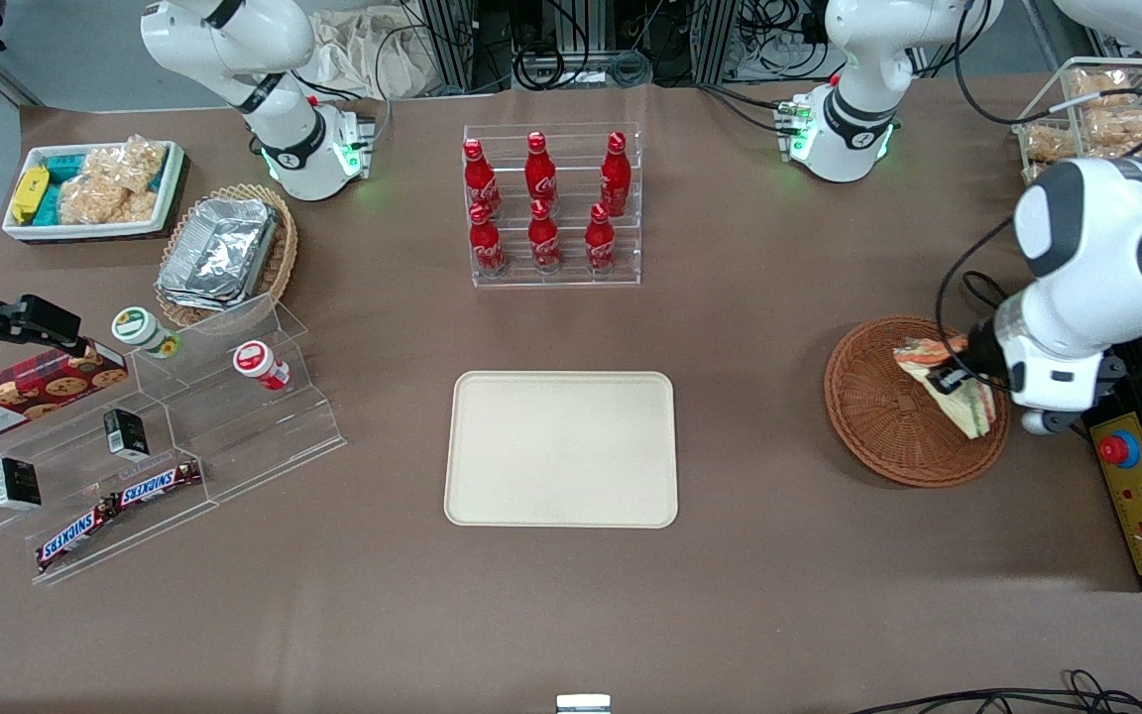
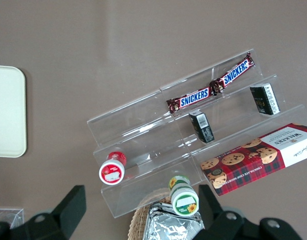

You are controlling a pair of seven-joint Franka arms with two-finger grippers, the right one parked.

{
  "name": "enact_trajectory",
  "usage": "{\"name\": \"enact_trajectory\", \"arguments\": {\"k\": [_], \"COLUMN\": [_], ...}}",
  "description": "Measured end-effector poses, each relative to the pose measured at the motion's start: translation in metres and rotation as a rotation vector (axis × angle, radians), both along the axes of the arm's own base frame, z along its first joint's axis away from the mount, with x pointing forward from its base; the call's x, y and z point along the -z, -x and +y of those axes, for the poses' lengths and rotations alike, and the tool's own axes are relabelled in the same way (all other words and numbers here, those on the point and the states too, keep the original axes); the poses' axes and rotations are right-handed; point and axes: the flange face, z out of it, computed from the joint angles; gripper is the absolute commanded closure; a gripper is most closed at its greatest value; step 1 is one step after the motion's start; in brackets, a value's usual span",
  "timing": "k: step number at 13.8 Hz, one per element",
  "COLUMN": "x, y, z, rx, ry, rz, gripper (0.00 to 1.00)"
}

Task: Place sandwich from basket to tray
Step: 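Carry the sandwich with the left gripper over to the cream tray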

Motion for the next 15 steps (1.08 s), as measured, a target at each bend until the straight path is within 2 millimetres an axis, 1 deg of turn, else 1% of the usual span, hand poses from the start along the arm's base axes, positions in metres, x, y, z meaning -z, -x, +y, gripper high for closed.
{"name": "enact_trajectory", "arguments": {"k": [1,2,4,5,6,8,9,10,11,12,13,15], "x": [-0.003,0.000,0.011,0.019,0.030,0.055,0.070,0.089,0.104,0.118,0.130,0.148], "y": [0.004,0.011,0.026,0.031,0.035,0.038,0.039,0.039,0.039,0.037,0.034,0.023], "z": [-0.036,-0.071,-0.138,-0.166,-0.189,-0.225,-0.242,-0.260,-0.272,-0.281,-0.289,-0.305], "rx": [0.053,0.107,0.218,0.264,0.303,0.375,0.414,0.463,0.502,0.537,0.564,0.604], "ry": [0.006,0.013,0.039,0.059,0.081,0.108,0.117,0.126,0.130,0.132,0.133,0.136], "rz": [-0.001,0.004,0.003,-0.009,-0.023,-0.063,-0.094,-0.134,-0.165,-0.184,-0.192,-0.199], "gripper": [1.00,1.00,1.00,1.00,1.00,1.00,1.00,1.00,1.00,0.97,0.90,0.63]}}
